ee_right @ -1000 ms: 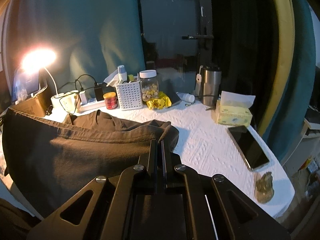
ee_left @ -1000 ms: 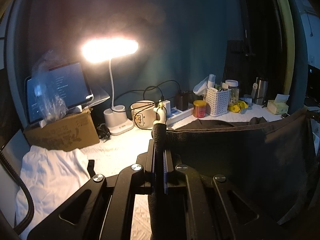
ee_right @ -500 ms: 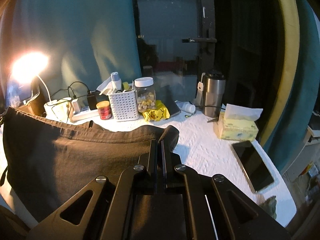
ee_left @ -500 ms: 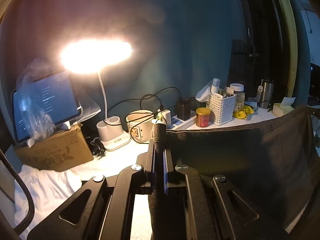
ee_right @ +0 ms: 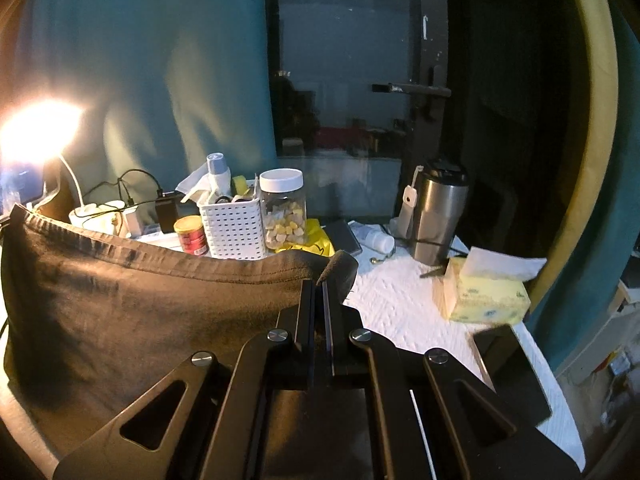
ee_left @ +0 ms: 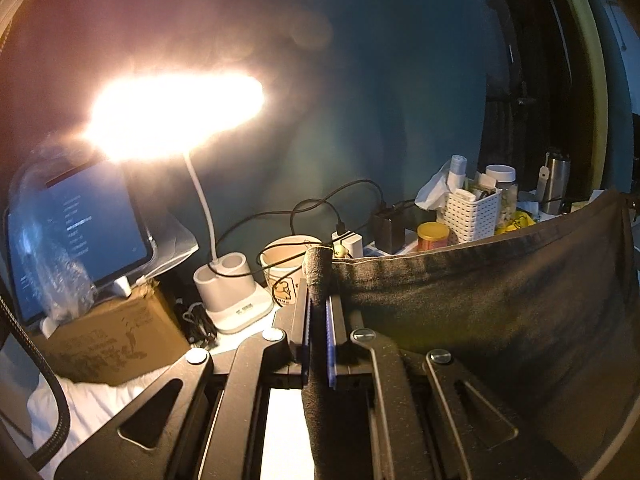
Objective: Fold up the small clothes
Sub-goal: 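Lift the hem with both grippers and carry it toward the collar, then lay the hem onto the collar and open both grippers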
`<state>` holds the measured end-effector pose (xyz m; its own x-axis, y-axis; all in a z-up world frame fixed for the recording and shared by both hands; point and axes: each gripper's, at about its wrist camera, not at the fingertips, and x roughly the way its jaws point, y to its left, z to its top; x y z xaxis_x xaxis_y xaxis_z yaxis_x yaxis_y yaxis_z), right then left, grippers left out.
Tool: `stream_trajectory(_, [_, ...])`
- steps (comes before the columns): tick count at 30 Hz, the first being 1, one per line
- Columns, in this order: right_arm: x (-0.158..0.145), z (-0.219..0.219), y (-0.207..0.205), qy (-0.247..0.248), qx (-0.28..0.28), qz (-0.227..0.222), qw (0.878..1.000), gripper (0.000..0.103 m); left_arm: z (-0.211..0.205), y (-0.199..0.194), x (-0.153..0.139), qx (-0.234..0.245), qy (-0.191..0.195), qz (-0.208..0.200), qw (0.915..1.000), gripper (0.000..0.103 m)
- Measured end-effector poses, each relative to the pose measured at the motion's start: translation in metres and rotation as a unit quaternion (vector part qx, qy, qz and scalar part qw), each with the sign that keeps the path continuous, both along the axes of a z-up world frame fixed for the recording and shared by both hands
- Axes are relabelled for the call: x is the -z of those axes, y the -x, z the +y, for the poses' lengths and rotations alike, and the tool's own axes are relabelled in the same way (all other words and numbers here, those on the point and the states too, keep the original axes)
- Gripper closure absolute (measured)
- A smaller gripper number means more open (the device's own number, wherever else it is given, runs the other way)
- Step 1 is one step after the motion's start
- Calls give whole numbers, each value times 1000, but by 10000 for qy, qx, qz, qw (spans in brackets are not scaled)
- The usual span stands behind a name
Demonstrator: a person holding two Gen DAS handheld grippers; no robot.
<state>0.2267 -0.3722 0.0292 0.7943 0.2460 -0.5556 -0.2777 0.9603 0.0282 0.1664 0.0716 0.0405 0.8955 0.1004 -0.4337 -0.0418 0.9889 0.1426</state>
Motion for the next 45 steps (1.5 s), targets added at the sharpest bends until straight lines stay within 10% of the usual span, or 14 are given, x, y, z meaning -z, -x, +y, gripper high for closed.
stream_trajectory(19, [25,29,-80,656,-135,-38,9977,98,9,-78,27,-263,-178,200,9993,98])
stream_trajectory(36, [79,38,-122,980,136,384,9944,98,35,-116,81,-451,180,1266,9908,95])
stream_trajectory(38, [81,34,-124,959,198,521,9938,98,37,-111,82,-485,164,1272,9906,91])
stream_trajectory(41, [82,32,-121,988,219,580,9932,98,45,-102,80,-617,165,1205,9907,57])
stream_trajectory(45, [81,31,-111,1028,163,622,9926,98,57,-87,75,-746,313,1211,9893,53])
